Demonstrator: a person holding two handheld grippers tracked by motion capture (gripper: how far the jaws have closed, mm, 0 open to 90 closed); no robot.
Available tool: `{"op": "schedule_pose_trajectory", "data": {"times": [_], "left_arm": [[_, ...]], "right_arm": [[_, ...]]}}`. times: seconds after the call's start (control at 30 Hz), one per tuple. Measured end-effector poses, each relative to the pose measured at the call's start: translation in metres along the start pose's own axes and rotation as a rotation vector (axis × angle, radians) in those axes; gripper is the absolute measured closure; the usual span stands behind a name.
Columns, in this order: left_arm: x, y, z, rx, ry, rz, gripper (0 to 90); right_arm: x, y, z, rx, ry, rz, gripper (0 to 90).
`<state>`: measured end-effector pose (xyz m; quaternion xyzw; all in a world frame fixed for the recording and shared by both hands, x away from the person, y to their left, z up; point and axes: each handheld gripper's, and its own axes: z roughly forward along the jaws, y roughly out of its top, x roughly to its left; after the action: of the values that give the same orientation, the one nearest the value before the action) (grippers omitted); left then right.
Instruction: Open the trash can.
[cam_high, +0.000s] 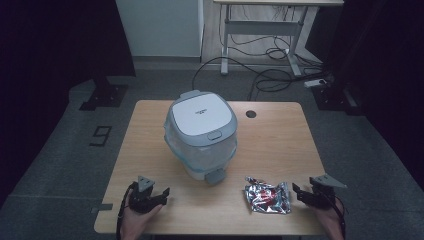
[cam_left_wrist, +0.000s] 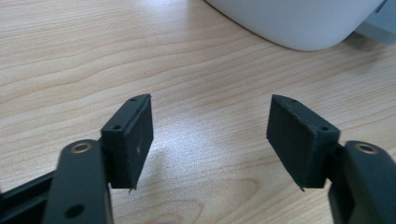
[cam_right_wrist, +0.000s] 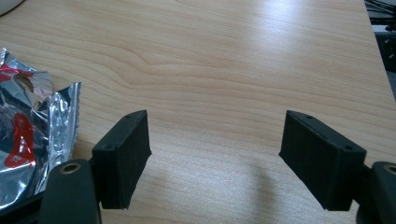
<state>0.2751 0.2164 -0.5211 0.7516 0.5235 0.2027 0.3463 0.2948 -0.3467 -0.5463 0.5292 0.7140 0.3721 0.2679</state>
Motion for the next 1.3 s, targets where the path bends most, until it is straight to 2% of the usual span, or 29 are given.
{"op": "schedule_pose_trajectory", "data": {"times": [0.13, 0.2, 0.33, 0.4, 0.47, 0.73, 0.8, 0.87, 0.93, 1.0, 1.07, 1.3], "left_arm": [[0.004, 0.0, -0.002, -0.009, -0.036, 0.007, 39.3], [0.006, -0.001, -0.003, -0.014, -0.051, 0.015, 45.6], [0.009, -0.002, -0.004, -0.027, -0.066, 0.019, 48.3], [0.011, -0.002, -0.004, -0.035, -0.066, 0.012, 49.7], [0.013, -0.002, -0.005, -0.04, -0.079, 0.003, 56.5], [0.014, 0.0, -0.012, -0.089, -0.111, -0.009, 69.0], [0.014, 0.001, -0.016, -0.099, -0.137, -0.018, 78.1], [0.013, 0.002, -0.017, -0.106, -0.149, -0.019, 79.1], [0.011, 0.003, -0.019, -0.121, -0.179, -0.004, 81.5], [0.01, 0.003, -0.02, -0.126, -0.189, 0.001, 82.3], [0.005, 0.005, -0.022, -0.141, -0.213, 0.028, 85.7], [-0.008, 0.009, -0.02, -0.136, -0.244, 0.084, 90.0]], "right_arm": [[0.001, 0.0, 0.0, 0.002, 0.003, 0.001, 24.0], [0.002, 0.0, 0.0, 0.003, 0.006, -0.001, 24.1], [0.003, 0.0, 0.001, 0.007, 0.009, -0.003, 24.2], [0.003, 0.0, 0.002, 0.01, 0.008, -0.008, 24.3], [0.002, 0.0, 0.002, 0.015, 0.003, -0.007, 24.8], [0.0, 0.0, 0.002, 0.023, -0.012, 0.011, 25.8], [0.0, 0.0, 0.003, 0.027, -0.012, 0.006, 26.1], [0.0, 0.0, 0.003, 0.027, -0.011, 0.005, 26.1], [0.001, -0.001, 0.003, 0.028, -0.01, 0.003, 26.4], [0.001, -0.001, 0.003, 0.027, -0.012, 0.002, 26.5], [0.0, 0.0, 0.002, 0.021, -0.014, 0.0, 26.7], [0.001, 0.0, 0.002, 0.02, -0.015, 0.0, 26.9]]}}
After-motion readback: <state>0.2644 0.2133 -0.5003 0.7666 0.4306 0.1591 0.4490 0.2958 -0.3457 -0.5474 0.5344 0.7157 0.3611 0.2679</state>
